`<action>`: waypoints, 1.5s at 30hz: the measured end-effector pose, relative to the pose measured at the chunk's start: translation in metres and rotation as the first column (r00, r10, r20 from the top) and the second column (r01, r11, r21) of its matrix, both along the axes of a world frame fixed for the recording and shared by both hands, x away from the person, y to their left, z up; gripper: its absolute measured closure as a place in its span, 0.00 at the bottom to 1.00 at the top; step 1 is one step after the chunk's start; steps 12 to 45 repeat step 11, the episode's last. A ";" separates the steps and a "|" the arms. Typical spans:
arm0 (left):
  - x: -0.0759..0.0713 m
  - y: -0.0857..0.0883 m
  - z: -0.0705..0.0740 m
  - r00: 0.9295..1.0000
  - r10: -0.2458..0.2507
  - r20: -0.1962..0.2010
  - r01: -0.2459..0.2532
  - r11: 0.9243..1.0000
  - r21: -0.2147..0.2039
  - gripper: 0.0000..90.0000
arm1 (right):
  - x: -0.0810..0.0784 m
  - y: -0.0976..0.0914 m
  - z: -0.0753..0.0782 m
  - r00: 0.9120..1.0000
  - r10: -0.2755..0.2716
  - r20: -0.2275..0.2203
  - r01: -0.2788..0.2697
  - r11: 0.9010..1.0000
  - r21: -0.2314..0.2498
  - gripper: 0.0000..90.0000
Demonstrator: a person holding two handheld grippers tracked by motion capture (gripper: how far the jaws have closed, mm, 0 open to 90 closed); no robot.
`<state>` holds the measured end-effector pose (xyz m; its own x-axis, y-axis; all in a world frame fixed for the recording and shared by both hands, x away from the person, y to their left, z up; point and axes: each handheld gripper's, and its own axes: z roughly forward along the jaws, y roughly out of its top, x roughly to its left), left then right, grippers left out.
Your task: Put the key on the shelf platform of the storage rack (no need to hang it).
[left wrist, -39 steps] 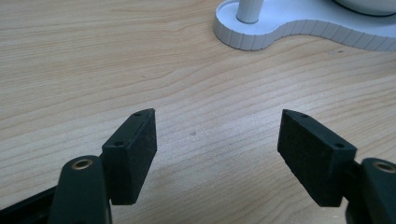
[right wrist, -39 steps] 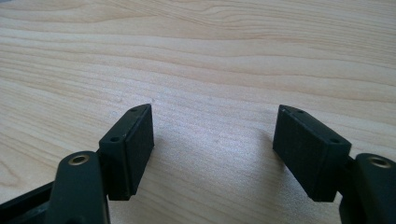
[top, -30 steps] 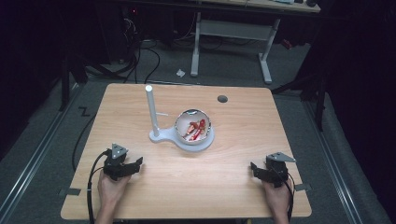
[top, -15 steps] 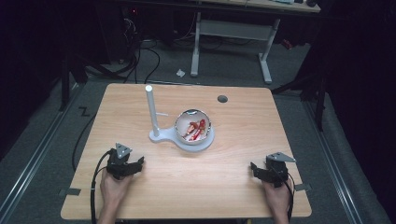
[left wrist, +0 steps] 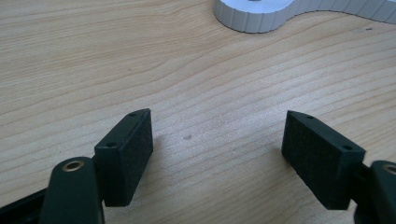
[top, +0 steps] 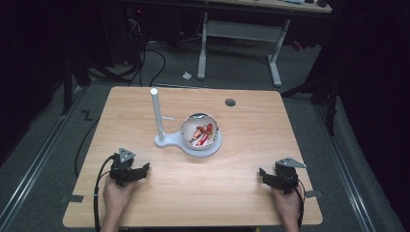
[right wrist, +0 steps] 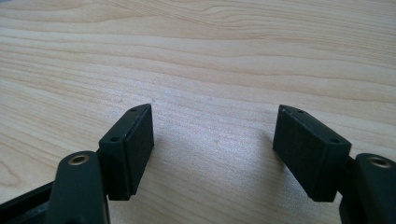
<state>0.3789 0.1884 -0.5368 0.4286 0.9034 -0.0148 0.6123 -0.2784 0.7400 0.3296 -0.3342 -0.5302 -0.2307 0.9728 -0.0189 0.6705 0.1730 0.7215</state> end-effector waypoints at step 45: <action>0.000 0.002 0.000 1.000 -0.007 -0.003 0.007 1.000 -0.008 0.29 | 0.000 0.000 0.000 1.000 -0.002 0.000 0.002 1.000 0.002 0.33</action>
